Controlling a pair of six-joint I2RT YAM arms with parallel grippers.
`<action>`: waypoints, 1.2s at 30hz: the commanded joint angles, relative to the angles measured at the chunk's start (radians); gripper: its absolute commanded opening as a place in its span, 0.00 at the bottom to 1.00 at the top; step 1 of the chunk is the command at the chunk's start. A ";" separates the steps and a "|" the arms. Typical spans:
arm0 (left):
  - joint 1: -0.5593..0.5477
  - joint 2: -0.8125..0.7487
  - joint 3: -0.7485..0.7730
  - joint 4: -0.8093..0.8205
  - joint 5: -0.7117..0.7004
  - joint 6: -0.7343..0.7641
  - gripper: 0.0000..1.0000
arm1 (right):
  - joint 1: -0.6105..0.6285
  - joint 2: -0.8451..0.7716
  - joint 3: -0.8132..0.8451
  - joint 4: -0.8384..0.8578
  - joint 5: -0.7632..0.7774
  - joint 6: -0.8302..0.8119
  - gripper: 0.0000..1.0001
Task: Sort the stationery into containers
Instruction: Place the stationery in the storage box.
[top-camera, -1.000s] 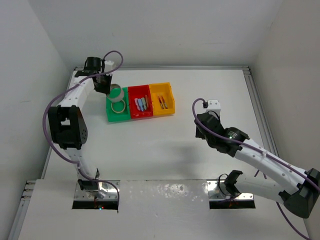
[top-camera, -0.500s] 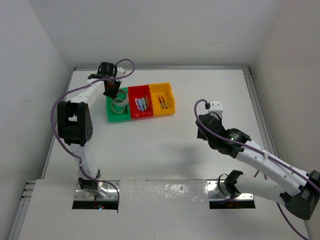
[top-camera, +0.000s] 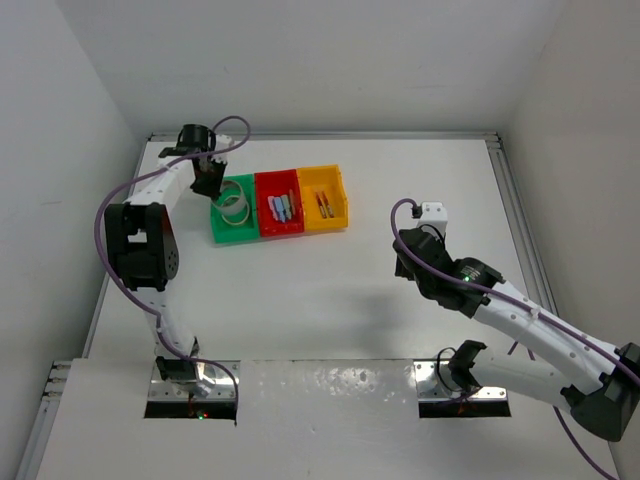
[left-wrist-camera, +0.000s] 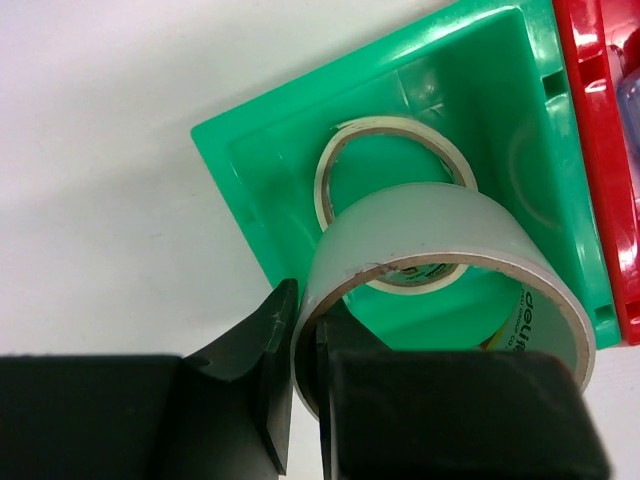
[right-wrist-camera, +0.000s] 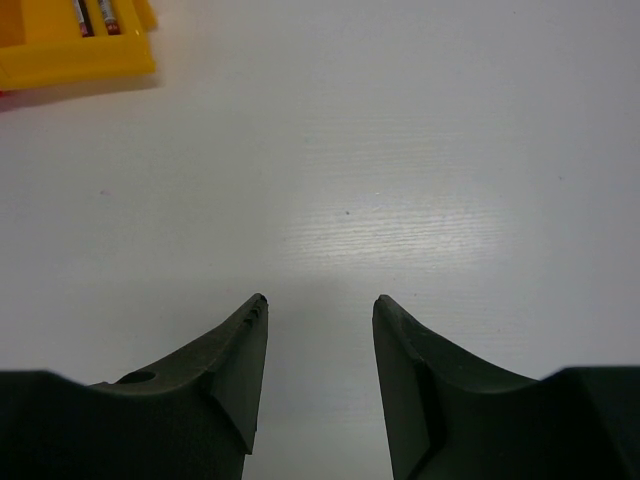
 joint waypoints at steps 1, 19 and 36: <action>0.001 -0.031 0.039 -0.005 -0.006 -0.005 0.00 | 0.007 -0.010 0.009 0.006 0.023 0.007 0.46; -0.091 0.105 0.033 0.061 -0.155 0.029 0.01 | 0.007 -0.011 0.016 -0.005 0.028 0.007 0.46; -0.093 0.035 0.112 0.039 -0.079 -0.031 0.47 | 0.007 -0.004 0.018 -0.006 0.007 0.010 0.46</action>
